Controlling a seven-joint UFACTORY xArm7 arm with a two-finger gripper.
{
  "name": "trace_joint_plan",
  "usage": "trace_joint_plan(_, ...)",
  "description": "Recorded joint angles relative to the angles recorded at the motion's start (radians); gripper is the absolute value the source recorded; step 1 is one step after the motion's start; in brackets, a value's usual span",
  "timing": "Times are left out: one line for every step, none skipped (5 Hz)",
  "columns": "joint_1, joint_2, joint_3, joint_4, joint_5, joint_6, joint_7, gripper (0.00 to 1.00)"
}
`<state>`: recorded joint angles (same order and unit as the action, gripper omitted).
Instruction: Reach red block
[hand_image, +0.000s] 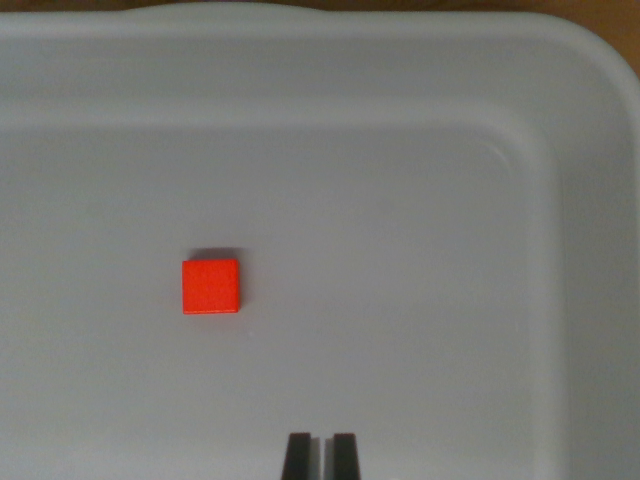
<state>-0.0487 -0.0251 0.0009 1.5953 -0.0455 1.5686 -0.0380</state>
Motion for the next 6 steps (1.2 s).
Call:
trace_joint_plan(0.0, 0.0, 0.0, 0.0, 0.0, 0.0, 0.0, 0.0)
trace_joint_plan(0.0, 0.0, 0.0, 0.0, 0.0, 0.0, 0.0, 0.0)
trace_joint_plan(0.0, 0.0, 0.0, 0.0, 0.0, 0.0, 0.0, 0.0)
trace_joint_plan(0.0004, 0.003, 0.0, -0.002, -0.0001, -0.004, 0.0, 0.0)
trace_joint_plan(0.0004, 0.003, 0.0, -0.002, -0.0001, -0.004, 0.0, 0.0)
trace_joint_plan(0.0015, 0.01, 0.001, -0.009, -0.0003, -0.016, 0.002, 0.0)
